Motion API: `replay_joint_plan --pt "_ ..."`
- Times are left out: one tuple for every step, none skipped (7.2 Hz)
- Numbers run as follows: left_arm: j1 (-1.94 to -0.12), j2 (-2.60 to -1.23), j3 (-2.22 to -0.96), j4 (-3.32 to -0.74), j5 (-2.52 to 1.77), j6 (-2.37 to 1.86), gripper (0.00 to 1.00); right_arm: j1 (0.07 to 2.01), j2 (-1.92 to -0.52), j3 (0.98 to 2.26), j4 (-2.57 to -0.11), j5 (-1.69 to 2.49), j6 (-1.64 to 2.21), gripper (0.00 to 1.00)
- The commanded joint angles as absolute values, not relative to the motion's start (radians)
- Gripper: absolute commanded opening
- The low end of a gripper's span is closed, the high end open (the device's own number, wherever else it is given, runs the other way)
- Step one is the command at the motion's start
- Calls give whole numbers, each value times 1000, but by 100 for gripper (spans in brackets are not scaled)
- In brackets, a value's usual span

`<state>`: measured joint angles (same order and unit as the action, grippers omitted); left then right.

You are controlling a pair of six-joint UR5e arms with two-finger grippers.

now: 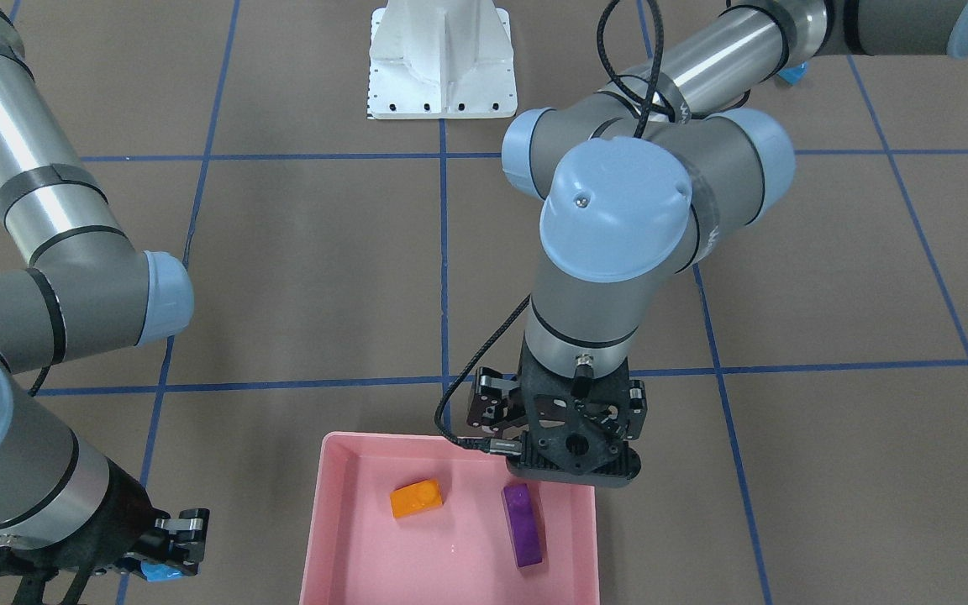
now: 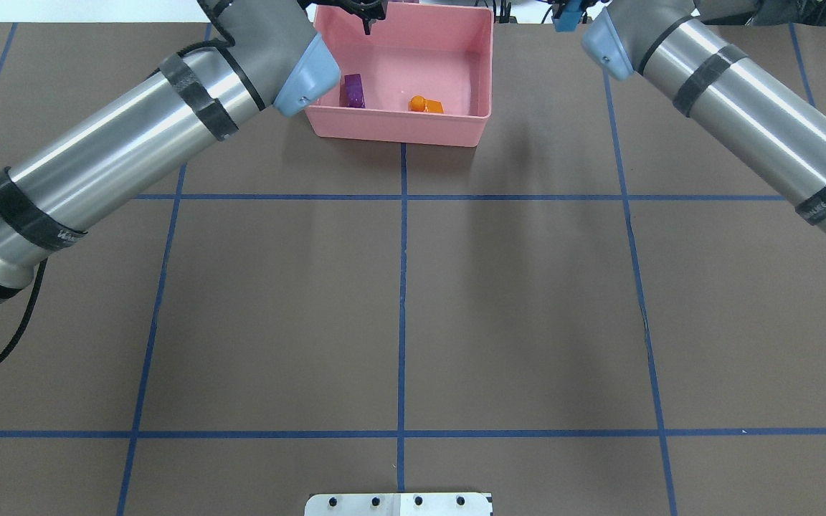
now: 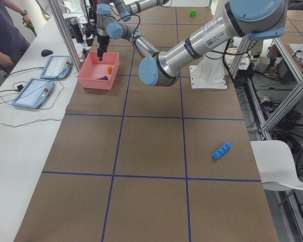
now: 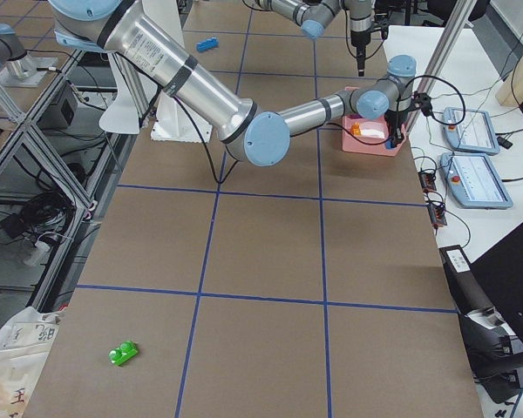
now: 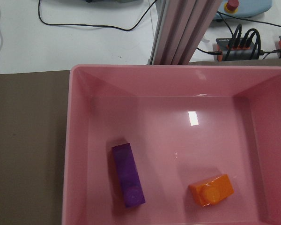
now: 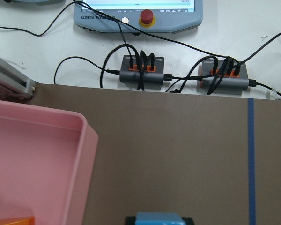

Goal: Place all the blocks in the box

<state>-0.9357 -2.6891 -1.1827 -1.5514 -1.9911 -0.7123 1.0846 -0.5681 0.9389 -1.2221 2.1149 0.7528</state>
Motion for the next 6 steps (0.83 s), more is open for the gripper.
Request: replay_joint_plan --pt "-979 -2514 -1454 -1304 -1990 -473 100 1062 -493 936 -1239 2111 854 0" --pt "-986 -2335 -1611 -1305 -1990 -395 100 1034 -467 925 -1230 2048 868 0" --pt "-1012 -2192 -1723 -1302 -1993 -352 100 994 -422 881 -1224 1980 868 0" --pt "-1015 -2066 -1829 -1302 -1993 -353 100 962 -405 833 -1147 1920 870 0" --pt "-1019 -1936 -1939 -1302 -1991 -354 100 934 -403 769 -1040 1872 873 0" --pt "-1037 -1858 -2004 -1302 -1993 -354 100 901 -403 744 -998 1827 882 0"
